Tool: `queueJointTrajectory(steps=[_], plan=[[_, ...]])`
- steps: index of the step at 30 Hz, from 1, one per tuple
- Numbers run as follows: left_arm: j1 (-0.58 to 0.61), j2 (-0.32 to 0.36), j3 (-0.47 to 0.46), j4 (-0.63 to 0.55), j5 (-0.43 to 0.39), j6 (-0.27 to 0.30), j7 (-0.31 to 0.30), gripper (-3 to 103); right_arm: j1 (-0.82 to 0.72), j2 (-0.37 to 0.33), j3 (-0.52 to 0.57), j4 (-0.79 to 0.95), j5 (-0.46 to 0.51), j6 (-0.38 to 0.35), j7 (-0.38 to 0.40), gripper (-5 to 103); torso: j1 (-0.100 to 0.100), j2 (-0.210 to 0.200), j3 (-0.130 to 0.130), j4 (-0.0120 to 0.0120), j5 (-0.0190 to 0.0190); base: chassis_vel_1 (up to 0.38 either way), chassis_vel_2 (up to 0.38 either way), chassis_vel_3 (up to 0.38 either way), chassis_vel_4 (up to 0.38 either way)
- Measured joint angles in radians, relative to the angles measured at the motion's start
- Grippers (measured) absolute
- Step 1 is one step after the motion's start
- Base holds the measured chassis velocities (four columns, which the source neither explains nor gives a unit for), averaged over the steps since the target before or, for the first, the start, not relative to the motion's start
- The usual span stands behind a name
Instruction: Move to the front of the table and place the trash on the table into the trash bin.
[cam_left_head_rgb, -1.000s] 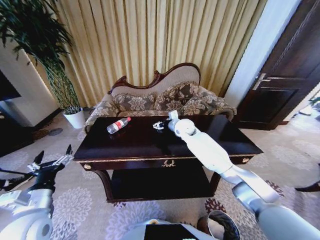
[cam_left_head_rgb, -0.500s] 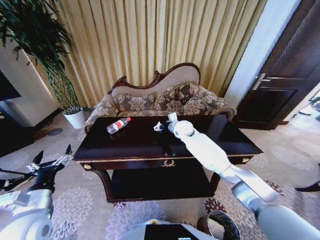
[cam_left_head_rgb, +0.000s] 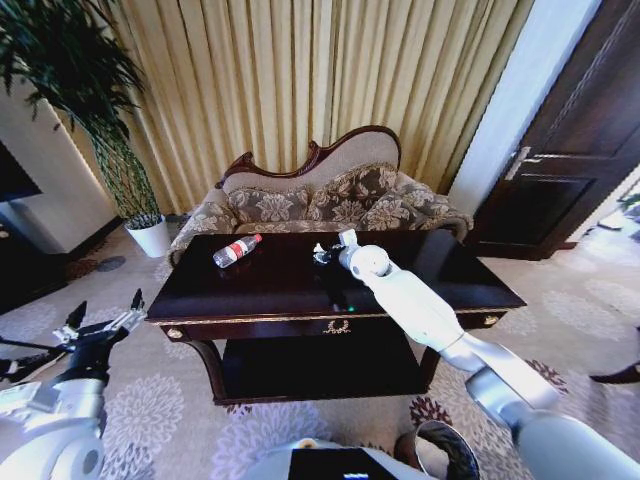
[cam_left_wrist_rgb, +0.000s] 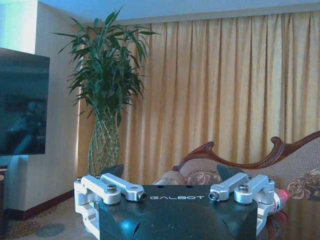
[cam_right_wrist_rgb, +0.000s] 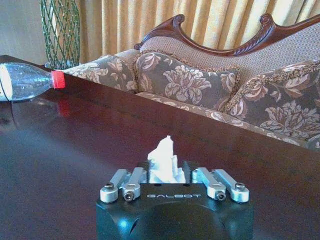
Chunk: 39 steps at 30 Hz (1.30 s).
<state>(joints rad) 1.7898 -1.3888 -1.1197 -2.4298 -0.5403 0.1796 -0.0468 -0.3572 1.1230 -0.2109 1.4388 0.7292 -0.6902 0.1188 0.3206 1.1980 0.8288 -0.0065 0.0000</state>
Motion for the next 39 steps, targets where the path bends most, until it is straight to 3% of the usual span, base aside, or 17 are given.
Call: queueJointTrajectory(steps=[1, 3, 10, 20, 25, 26, 28, 29, 33, 39], plan=[[0.002, 0.0, -0.001, -0.001, 0.0, 0.0, 0.0, 100, -0.003, 0.0, 0.002, 0.002, -0.001, 0.001, 0.0, 28, 0.0, 0.0, 0.0, 0.0, 0.0, 0.0, 0.0, 0.0, 0.0], [0.002, 0.0, -0.001, -0.001, 0.0, -0.001, 0.0, 100, -0.004, -0.001, 0.002, 0.003, -0.001, 0.002, 0.0, 28, 0.0, 0.0, 0.0, 0.0, 0.0, 0.0, 0.0, 0.0, 0.0], [0.007, 0.001, -0.004, -0.002, 0.001, -0.012, 0.0, 100, -0.019, -0.001, 0.014, 0.019, -0.004, 0.012, 0.0, 1, 0.0, 0.0, 0.0, 0.0, 0.0, 0.0, 0.0, 0.0, 0.0], [0.006, 0.006, -0.008, 0.002, -0.001, -0.016, 0.0, 100, -0.036, -0.02, 0.151, 0.156, 0.001, 0.06, 0.0, 0, 0.0, 0.0, 0.0, 0.0003, 0.0, 0.0, 0.0, 0.0, 0.0], [-0.004, 0.016, -0.012, 0.009, -0.015, -0.019, -0.009, 100, -0.088, -0.084, 0.36, 0.221, -0.035, 0.124, 0.0, 0, 0.0, 0.0, 0.0, 0.0001, 0.0, 0.0, 0.0, 0.0, 0.0], [-0.004, 0.016, -0.012, 0.009, -0.015, -0.019, -0.009, 100, -0.088, -0.084, 0.36, 0.221, -0.035, 0.124, 0.0, 0, 0.0, 0.0, 0.0, 0.0001, 0.0, 0.0, 0.0, 0.0, 0.0], [-0.014, 0.031, -0.012, 0.011, -0.027, -0.018, -0.015, 100, -0.163, -0.128, 0.459, 0.24, -0.044, 0.18, 0.0, 0, 0.0, 0.0, 0.0, -0.0005, 0.0002, 0.0, 0.0, 0.0, 0.0], [-0.014, 0.031, -0.012, 0.011, -0.027, -0.018, -0.015, 100, -0.163, -0.128, 0.459, 0.24, -0.044, 0.18, 0.0, 0, 0.0, 0.0, 0.0, -0.0005, 0.0002, 0.0, 0.0, 0.0, 0.0], [-0.061, 0.084, 0.009, 0.017, -0.049, 0.011, -0.033, 100, -0.397, -0.158, 0.636, 0.311, -0.086, 0.276, 0.0, 0, 0.0, 0.0, 0.0, -0.0002, 0.0001, 0.0, 0.0, 0.0, 0.0], [-0.088, 0.102, 0.032, 0.042, -0.052, 0.018, -0.034, 100, -0.496, -0.165, 0.71, 0.336, -0.088, 0.354, 0.0, 0, 0.0, 0.0, 0.0, 0.0001, 0.0001, 0.0, 0.0, 0.0, 0.0]])
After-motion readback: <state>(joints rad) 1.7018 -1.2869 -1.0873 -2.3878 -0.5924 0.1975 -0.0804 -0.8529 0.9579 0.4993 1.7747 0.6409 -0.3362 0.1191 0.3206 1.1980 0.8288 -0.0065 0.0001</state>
